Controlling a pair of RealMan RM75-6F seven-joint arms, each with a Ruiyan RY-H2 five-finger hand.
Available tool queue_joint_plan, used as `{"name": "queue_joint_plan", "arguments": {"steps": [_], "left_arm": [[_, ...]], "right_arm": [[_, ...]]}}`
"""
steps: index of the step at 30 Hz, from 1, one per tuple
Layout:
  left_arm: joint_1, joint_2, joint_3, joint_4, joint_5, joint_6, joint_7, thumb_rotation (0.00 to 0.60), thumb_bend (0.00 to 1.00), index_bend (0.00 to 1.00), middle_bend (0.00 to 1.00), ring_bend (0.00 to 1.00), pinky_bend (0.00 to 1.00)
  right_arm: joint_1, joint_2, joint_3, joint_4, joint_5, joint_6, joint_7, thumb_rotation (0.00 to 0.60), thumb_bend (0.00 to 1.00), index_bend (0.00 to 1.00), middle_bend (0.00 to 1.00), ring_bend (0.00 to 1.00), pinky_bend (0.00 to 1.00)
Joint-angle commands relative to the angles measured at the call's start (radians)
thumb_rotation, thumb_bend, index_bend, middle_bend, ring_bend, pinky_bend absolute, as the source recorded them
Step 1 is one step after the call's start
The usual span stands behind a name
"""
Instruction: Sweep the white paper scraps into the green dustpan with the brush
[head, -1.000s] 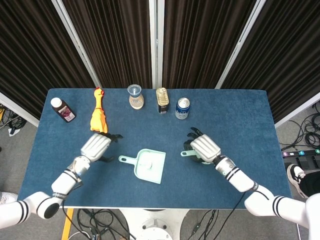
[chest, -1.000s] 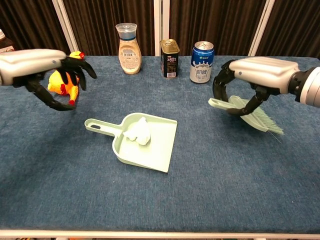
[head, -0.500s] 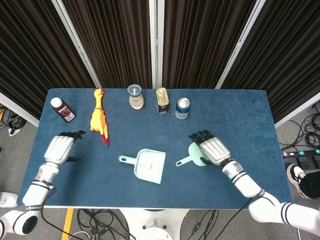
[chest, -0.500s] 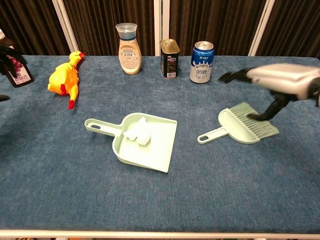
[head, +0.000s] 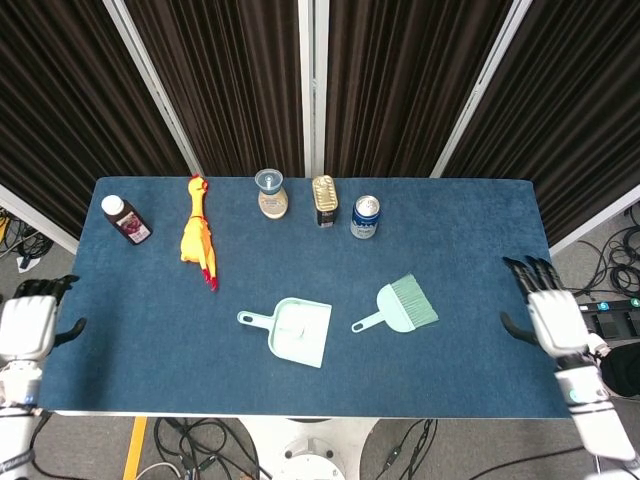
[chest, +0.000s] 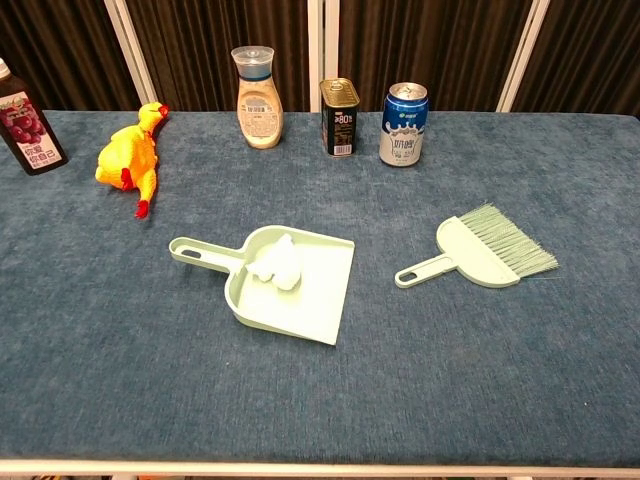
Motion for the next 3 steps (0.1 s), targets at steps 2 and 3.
{"name": "queue_joint_plan", "arguments": {"steps": [2,3], "left_arm": [[0.071,0.005,0.024,-0.06,0.037,0.088,0.048,0.6,0.21,0.26,0.33,0.28,0.22],[0.08,0.005,0.024,-0.068,0.042,0.099,0.054,0.6,0.21,0.26,0.33,0.28,0.22]], "right_arm": [[-0.089,0.019,-0.028,-0.021,-0.038,0.091,0.025,0.6,0.26,0.0,0.13,0.0,0.0],[-0.097,0.019,-0.029,-0.024,-0.042,0.097,0.024,0.6,0.27,0.0,0.13,0.0,0.0]]}}
